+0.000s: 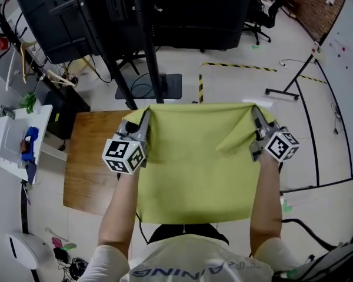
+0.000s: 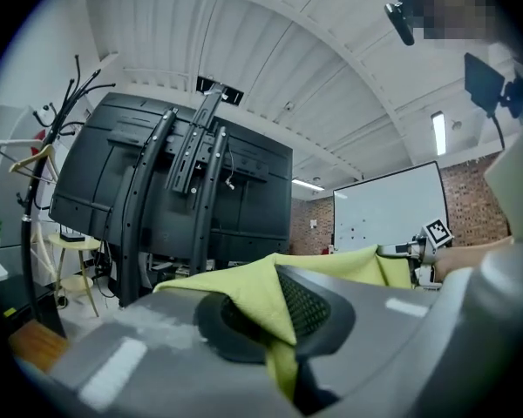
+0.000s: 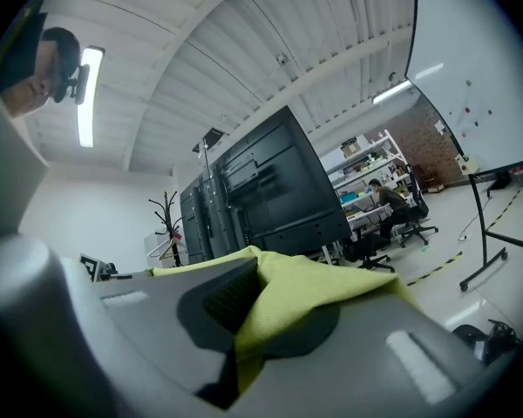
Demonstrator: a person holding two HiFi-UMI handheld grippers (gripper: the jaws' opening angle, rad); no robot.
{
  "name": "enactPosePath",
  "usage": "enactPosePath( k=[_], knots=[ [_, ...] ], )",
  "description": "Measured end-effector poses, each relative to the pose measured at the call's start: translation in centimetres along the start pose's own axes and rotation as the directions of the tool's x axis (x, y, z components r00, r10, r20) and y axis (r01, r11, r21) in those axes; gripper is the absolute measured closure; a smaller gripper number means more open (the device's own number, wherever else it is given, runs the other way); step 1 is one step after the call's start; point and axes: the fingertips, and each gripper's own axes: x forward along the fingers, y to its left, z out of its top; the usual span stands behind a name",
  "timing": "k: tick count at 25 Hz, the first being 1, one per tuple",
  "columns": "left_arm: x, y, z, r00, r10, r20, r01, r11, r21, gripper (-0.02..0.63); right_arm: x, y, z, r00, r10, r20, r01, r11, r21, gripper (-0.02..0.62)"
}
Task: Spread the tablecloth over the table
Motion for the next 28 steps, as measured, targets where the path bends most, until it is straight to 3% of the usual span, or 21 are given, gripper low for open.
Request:
enactPosePath(
  k=[10, 17, 28],
  knots=[
    [9.6, 6.9, -6.2, 0.993, -0.014, -0.116, -0.002, 0.991, -0.135, 0.589, 9.0, -6.9, -4.4, 0.994, -0.045, -0.097, 0.049, 0.998, 0.036, 0.583],
    [15.3, 10.1, -9.7, 0.983, -0.032, -0.179, 0.003, 0.987, -0.158, 0.589, 13.6, -11.5, -7.4, 0.988, -0.086, -0.129, 0.091, 0.995, 0.029, 0.583],
    [19.1, 14.9, -16.8, 0.964, -0.06, -0.261, -0.008, 0.967, -0.254, 0.588, 19.5, -15.5, -13.4, 0.964, -0.07, -0.256, 0.071, 0.997, -0.006, 0.583]
  ],
)
